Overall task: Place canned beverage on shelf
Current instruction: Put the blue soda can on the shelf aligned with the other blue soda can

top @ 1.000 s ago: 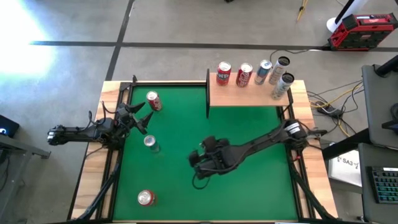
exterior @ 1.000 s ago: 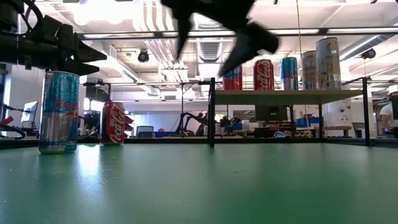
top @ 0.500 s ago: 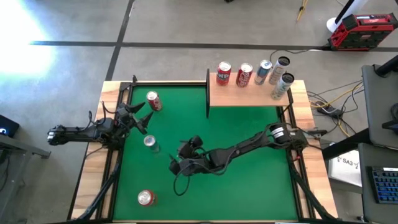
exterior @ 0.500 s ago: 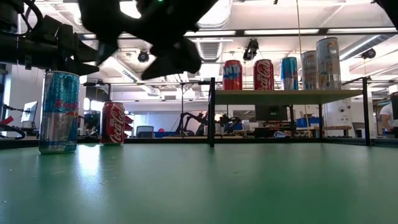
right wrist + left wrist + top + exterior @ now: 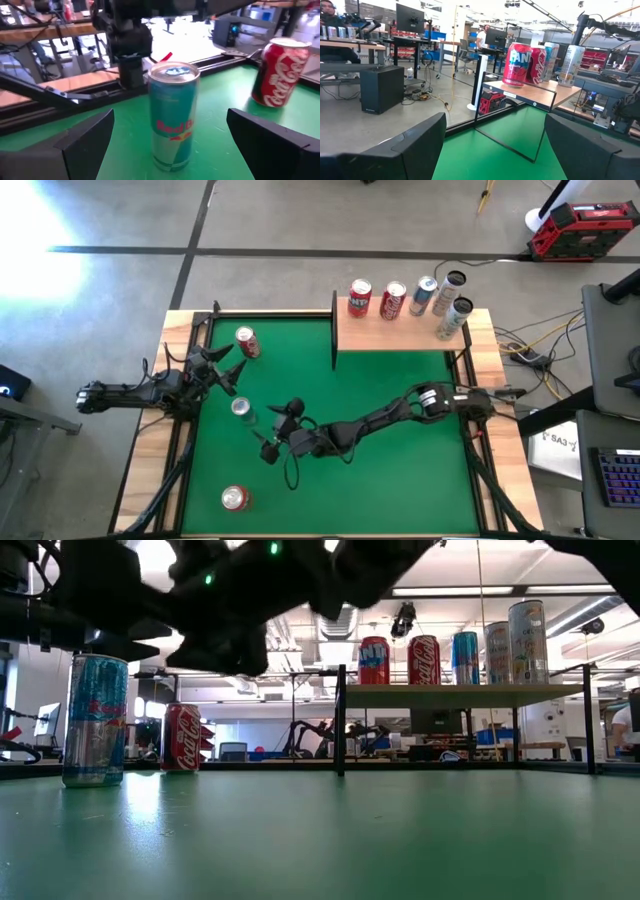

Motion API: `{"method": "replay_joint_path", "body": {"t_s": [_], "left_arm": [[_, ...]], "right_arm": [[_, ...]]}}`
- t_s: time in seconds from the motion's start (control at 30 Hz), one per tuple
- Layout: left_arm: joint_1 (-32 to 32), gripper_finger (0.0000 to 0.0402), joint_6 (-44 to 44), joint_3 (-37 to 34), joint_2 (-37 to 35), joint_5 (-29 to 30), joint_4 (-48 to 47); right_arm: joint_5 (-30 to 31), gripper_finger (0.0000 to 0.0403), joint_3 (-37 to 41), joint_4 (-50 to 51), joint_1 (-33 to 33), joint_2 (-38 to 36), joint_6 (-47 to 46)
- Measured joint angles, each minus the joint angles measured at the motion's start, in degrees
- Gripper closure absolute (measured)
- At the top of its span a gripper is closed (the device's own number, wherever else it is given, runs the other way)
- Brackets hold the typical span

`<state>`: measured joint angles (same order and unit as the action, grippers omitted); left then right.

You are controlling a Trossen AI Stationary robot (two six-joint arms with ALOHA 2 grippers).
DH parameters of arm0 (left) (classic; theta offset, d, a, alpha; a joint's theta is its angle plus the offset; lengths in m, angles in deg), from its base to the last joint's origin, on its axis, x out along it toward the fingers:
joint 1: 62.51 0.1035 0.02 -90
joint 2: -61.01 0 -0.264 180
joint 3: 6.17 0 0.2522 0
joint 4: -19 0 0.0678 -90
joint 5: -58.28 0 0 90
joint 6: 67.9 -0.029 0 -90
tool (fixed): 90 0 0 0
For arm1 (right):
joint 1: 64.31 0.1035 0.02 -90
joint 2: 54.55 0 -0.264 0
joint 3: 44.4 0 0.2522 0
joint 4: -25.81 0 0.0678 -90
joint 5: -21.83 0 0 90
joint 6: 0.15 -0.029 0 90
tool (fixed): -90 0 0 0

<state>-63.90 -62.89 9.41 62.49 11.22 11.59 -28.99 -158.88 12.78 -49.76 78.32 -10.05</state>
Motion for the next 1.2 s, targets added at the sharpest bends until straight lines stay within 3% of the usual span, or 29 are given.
{"method": "replay_joint_path", "body": {"t_s": [0.27,0.5,1.2], "left_arm": [[0.0,0.0078,0.0,0.0,0.0,0.0,0.0],[0.0,0.0078,0.0,0.0,0.0,0.0,0.0],[0.0,0.0078,0.0,0.0,0.0,0.0,0.0]], "right_arm": [[-6.0,0.0023,-0.7,-2.8,-3.3,2.5,0.0],[-15.7,0.0023,-3.7,-2.7,-6.5,5.0,-0.1],[-26.1,0.0023,-6.5,-1.0,-10.0,5.1,4.7]]}}
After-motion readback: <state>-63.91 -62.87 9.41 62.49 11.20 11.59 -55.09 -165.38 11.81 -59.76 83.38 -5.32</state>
